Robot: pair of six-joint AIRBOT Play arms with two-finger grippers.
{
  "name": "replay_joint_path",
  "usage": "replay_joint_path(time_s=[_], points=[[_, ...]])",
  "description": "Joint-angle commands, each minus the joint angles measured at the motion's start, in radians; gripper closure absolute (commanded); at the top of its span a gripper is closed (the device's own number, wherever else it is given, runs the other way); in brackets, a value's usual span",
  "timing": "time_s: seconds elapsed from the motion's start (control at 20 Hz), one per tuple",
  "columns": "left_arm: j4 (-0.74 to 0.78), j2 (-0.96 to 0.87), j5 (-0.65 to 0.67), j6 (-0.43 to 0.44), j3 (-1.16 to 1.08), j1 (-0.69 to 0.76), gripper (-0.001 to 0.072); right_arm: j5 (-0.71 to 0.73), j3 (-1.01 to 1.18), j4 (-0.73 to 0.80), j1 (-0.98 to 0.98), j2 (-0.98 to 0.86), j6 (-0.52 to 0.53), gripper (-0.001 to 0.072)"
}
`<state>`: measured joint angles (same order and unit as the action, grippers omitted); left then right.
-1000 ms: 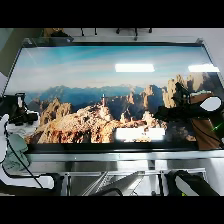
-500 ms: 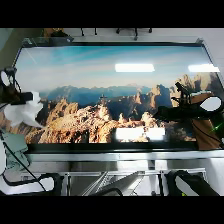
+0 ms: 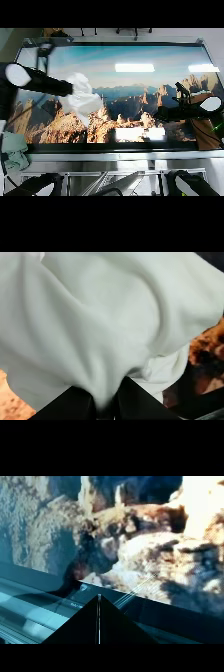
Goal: Fold the shirts.
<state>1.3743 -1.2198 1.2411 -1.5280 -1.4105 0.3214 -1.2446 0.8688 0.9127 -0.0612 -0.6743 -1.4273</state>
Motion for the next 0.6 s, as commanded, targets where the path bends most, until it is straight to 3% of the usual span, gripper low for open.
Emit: replay_joint_path(time_s=[0.0,0.1,0.3,0.4,0.55], points=[[-0.034,-0.043,-0.235,-0.029,0.153,0.212,0.0665,0.0,0.0,0.0,0.0,0.0,0.0,0.0686],[-0.034,-0.107,-0.28,-0.06,0.162,0.274,0.0014,0.0,0.0,-0.001,0.0,0.0,0.0,0.0685],[-0.031,-0.172,-0.04,-0.059,-0.006,0.215,0.0002,-0.002,0.003,-0.003,-0.001,0.001,0.0,0.0661],[-0.031,-0.169,0.108,-0.045,-0.059,0.146,0.0002,-0.002,0.002,-0.017,0.001,0.001,0.0,0.0349],[-0.034,-0.092,0.188,-0.031,0.088,0.064,0.0002,-0.043,-0.015,-0.023,0.003,0.001,0.026,0.033]])
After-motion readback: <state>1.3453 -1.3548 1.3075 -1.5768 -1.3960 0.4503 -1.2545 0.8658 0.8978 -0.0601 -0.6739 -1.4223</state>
